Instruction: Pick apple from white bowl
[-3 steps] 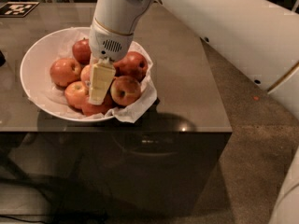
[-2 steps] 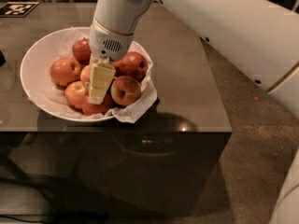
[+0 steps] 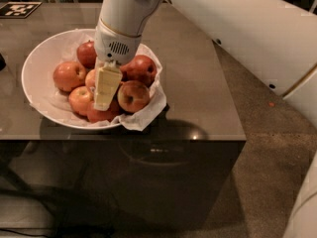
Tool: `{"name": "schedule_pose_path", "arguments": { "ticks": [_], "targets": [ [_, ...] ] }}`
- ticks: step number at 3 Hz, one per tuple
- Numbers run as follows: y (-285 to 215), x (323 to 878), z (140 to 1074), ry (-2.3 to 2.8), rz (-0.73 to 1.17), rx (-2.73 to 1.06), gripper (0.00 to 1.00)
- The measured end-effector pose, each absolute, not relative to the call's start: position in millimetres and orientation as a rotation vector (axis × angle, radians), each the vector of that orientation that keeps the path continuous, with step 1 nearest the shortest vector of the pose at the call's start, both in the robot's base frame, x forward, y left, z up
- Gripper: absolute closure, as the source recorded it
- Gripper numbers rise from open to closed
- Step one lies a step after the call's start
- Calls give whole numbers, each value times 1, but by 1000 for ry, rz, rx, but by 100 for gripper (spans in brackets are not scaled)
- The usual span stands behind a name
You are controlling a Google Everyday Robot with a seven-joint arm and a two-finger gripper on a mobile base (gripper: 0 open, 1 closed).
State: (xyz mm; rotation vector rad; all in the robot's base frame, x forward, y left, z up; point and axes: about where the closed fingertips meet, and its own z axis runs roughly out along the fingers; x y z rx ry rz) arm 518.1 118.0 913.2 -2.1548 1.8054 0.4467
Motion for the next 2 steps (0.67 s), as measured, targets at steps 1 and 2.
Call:
{"name": "schedule_pose_path", "arguments": {
  "ticks": [1, 2],
  "targets": [
    [109, 519, 927, 1813, 407, -2116, 100],
    [103, 513, 949, 1788, 333, -2105, 100]
  ]
}}
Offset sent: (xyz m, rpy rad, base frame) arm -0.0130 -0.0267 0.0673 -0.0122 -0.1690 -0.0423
